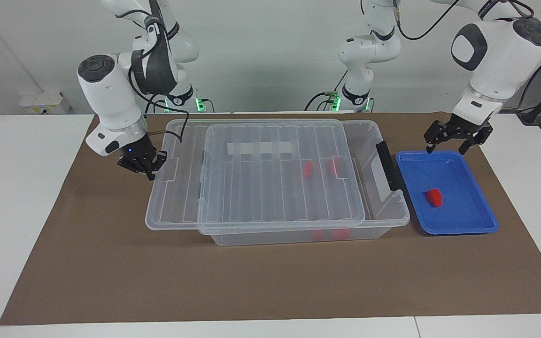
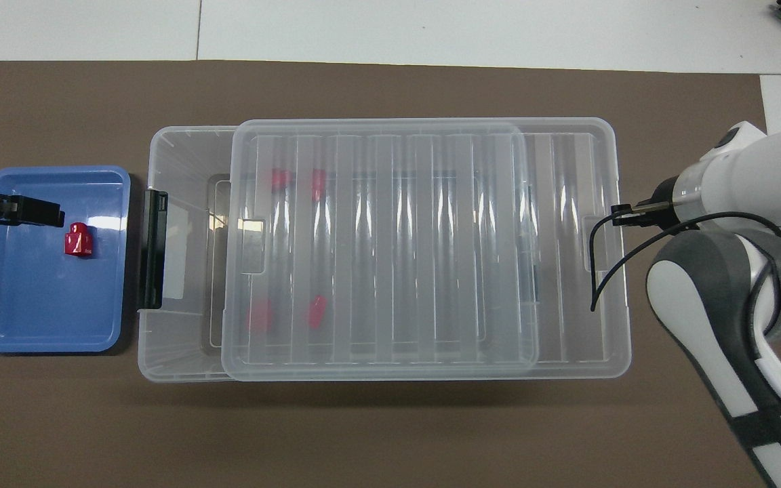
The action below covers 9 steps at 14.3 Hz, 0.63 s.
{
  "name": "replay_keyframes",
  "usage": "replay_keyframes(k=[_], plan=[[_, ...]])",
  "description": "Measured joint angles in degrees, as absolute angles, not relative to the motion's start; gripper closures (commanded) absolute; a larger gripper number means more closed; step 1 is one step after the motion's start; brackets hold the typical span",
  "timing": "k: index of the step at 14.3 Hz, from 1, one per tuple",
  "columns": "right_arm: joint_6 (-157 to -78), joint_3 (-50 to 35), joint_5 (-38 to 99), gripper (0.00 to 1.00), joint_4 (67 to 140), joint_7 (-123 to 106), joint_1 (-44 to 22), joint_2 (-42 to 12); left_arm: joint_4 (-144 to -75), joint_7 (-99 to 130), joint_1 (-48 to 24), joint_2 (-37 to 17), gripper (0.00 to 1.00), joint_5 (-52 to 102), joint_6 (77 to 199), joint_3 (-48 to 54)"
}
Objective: Place red block in blue tray from box
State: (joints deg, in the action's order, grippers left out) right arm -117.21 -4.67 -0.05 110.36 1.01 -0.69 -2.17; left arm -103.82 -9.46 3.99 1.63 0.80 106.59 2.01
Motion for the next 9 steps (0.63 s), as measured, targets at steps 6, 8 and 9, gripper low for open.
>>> replay_keyframes(k=[6,8,9], plan=[[-117.2,-4.7,0.0,1.0,110.4,5.7,-5.8,-2.1,-103.3,-3.5,2.7,3.0,0.0,1.1,104.0,3.0],[-117.2,-4.7,0.0,1.0,110.4,7.4,-6.9,-2.1,-102.8,0.9,1.9,3.6,0.0,1.1,102.1,3.9],[-117.2,-4.7,0.0,1.0,110.4,8.0,-7.5,-2.1,-102.7,1.9,1.8,4.0,0.0,1.1,101.6,4.6]])
